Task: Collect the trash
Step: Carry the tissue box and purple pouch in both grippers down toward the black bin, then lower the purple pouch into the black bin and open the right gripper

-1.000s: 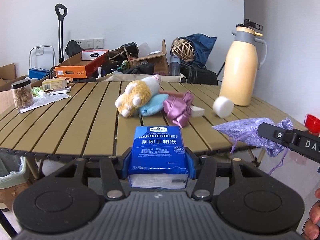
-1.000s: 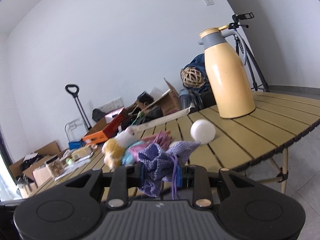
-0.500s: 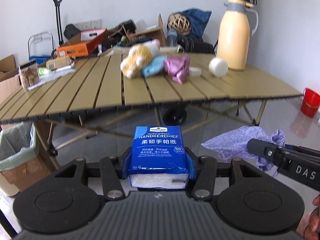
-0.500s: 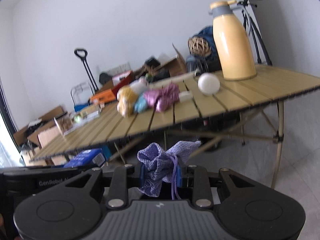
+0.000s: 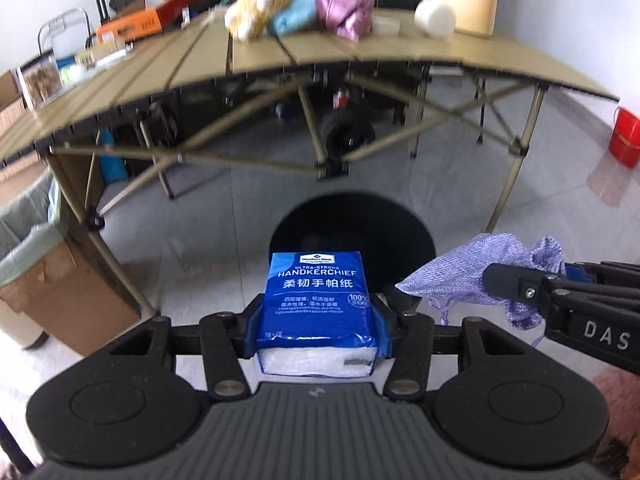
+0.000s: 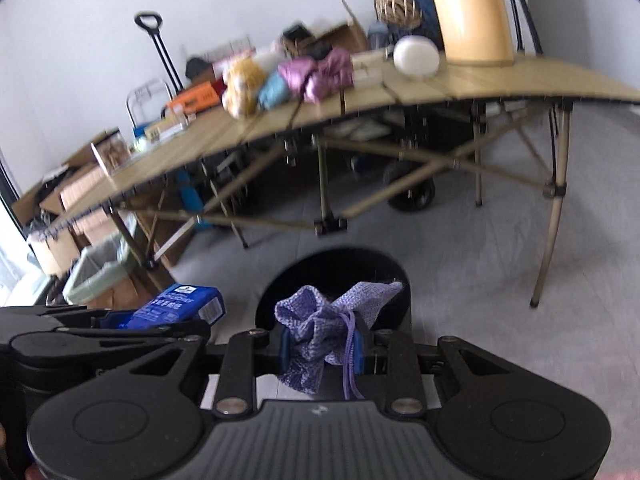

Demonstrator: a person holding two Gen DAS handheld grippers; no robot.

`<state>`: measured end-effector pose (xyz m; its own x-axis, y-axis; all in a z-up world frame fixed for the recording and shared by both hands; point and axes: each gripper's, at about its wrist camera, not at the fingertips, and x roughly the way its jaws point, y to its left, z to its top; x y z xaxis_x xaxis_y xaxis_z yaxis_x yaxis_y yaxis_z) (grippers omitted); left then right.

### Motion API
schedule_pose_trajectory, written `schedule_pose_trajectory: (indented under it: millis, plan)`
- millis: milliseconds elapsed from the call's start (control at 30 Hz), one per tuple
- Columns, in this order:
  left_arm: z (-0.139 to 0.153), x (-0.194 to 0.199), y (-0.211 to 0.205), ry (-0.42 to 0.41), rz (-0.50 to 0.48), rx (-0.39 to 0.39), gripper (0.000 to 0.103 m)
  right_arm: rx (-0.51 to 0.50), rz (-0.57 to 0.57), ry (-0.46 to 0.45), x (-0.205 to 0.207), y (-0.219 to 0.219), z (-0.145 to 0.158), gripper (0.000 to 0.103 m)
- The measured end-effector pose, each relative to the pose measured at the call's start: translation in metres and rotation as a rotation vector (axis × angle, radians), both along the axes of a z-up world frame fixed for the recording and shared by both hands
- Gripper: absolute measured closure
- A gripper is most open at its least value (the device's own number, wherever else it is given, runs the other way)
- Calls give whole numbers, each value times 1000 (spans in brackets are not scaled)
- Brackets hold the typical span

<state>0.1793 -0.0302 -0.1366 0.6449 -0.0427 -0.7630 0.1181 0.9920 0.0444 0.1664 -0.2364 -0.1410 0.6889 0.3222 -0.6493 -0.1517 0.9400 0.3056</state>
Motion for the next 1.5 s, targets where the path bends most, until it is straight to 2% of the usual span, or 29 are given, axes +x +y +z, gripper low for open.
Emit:
schedule_pose_trajectory:
  millis: [300,500,733,933,1267,1500]
  plan:
    - [-32,11,7,116,29,12,51,-39,-23,129,10,-1,-24,76]
    - [-48,22,12,172,56,26,51,-64,-26,181,16,2,-36,76]
    - [-62,34,22,218,96,2,51,-88,-30,225,26,6,-44,76]
    - [-69,42,24,236,123,0,51,-82,-14,217,35,9,-44,76]
    - [-81,54,32,273,178,-1,51,-57,-2,141,60,12,-30,76]
    - [-87,62,35,295,204,1,51,-59,30,145,89,29,-33,76]
